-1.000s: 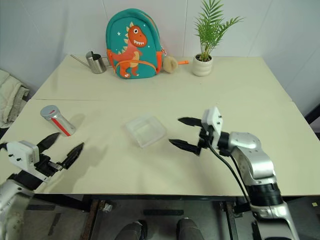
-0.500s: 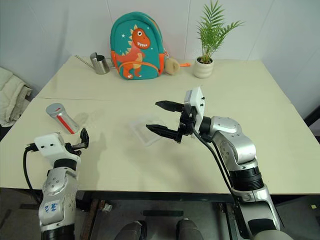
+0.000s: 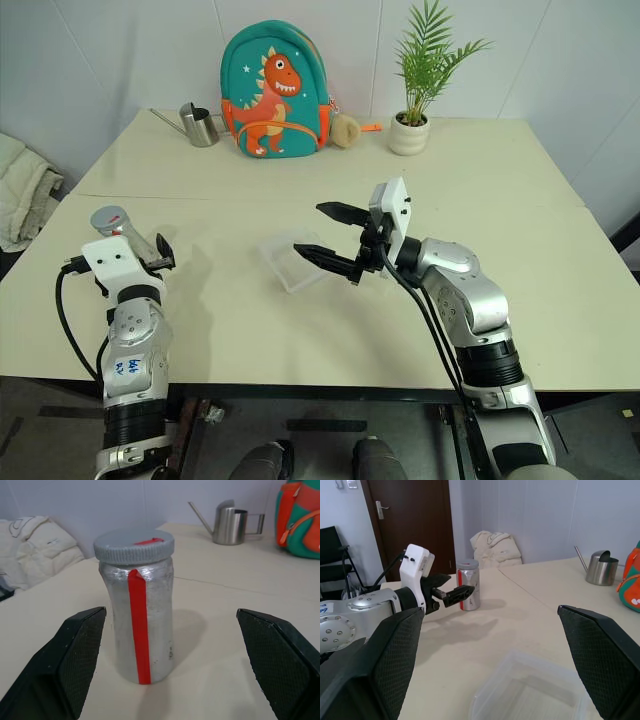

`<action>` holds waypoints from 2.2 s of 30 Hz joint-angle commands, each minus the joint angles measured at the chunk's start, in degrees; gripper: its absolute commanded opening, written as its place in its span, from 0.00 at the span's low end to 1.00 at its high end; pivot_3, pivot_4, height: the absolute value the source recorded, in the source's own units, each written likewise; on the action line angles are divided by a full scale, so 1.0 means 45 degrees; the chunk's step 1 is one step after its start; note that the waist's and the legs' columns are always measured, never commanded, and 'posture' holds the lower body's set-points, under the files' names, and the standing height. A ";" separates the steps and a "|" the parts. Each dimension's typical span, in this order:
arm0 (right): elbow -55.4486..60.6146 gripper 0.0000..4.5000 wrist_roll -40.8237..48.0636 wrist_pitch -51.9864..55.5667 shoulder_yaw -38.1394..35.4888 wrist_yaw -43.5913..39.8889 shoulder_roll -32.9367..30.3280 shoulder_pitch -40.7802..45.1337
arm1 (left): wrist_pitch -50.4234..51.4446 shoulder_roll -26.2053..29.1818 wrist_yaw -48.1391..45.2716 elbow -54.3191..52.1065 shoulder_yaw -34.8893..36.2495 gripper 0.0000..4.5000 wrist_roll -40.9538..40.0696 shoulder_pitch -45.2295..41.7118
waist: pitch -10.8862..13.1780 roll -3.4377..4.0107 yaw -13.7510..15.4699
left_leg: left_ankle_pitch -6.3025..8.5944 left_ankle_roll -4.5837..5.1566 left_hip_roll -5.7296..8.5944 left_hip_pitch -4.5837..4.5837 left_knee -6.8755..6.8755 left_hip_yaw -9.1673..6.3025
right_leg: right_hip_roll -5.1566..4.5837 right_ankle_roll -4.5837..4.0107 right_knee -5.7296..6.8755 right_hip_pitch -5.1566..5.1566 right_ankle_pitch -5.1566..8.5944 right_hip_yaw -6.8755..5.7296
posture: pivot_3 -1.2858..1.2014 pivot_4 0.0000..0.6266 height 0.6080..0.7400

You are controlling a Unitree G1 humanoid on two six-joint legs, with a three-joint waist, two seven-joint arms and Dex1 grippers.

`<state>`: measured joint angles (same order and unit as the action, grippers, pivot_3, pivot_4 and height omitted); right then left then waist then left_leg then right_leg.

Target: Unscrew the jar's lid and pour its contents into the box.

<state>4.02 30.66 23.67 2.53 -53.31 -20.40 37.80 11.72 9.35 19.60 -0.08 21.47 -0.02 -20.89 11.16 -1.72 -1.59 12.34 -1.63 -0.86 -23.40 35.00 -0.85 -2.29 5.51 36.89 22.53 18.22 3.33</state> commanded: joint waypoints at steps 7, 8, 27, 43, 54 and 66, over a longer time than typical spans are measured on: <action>0.0601 1.00 0.0062 -0.0298 -0.0222 0.0266 0.0012 -0.0127 | -0.0670 0.0944 0.0066 0.1645 0.0225 0.99 0.0055 -0.1256 | 0.0000 0.0000 0.0001 | 0.0001 -0.0001 0.0001 -0.0005 -0.0005 0.0000 | -0.0002 0.0001 -0.0007 0.0006 0.0000 -0.0001 | 0.52 0.24 1.00; 0.0623 1.00 0.0057 -0.0314 -0.0227 0.0273 -0.0004 -0.0163 | -0.0708 0.1040 0.0130 0.1857 0.0270 0.99 0.0039 -0.1405 | 0.0000 0.0000 0.0004 | 0.0001 -0.0002 0.0001 -0.0005 -0.0007 -0.0001 | -0.0002 0.0001 -0.0007 0.0006 0.0000 -0.0003 | 0.52 0.24 1.00; 0.1472 1.00 -0.0055 -0.0353 -0.0416 0.1223 -0.0143 -0.0913 | -0.3010 0.3013 -0.0079 0.7693 0.0098 0.99 -0.0006 -0.4149 | 0.0000 -0.0001 0.0002 | 0.0003 -0.0004 0.0001 -0.0009 -0.0012 -0.0002 | -0.0010 0.0002 -0.0014 0.0009 -0.0001 -0.0012 | 0.52 0.24 1.00; 0.1580 1.00 -0.0035 -0.0240 -0.0367 0.1728 -0.0030 -0.0835 | -0.1362 0.3293 -0.1095 0.5251 0.0082 0.52 -0.0860 -0.3036 | 0.0001 -0.0001 -0.0037 | 0.0004 -0.0006 -0.0004 -0.0014 -0.0034 0.0003 | -0.0016 0.0003 -0.0025 0.0018 -0.0001 -0.0006 | 0.52 0.24 1.00; 0.1147 1.00 0.1121 0.3623 0.0177 0.2394 0.0141 0.3042 | 0.3681 0.7045 -1.2084 -0.1842 -0.0849 0.52 -0.7231 -0.0947 | 0.0003 0.0004 -0.0094 | -0.0006 -0.0039 -0.0012 -0.0050 -0.0126 -0.0033 | -0.0060 -0.0081 -0.0049 0.0079 0.0042 0.0044 | 0.52 0.24 1.00; 0.0097 1.00 0.0638 0.3903 0.1732 0.0896 0.1072 0.4923 | 0.3753 0.6541 -1.4565 -0.2434 -0.2722 0.52 -0.7786 -0.1873 | 0.0003 0.0006 -0.0094 | -0.0002 -0.0083 -0.0038 -0.0286 -0.0169 0.0009 | -0.0025 -0.0148 0.0049 0.0361 0.0091 -0.0026 | 0.52 0.24 1.00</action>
<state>2.64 33.14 41.38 10.30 -48.77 -16.31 58.64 30.44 38.59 -45.24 -8.87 8.57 -35.33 -28.22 11.17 -1.69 -2.01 12.34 -1.99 -1.04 -24.69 34.32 -0.77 -2.37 4.88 37.14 24.15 18.61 3.19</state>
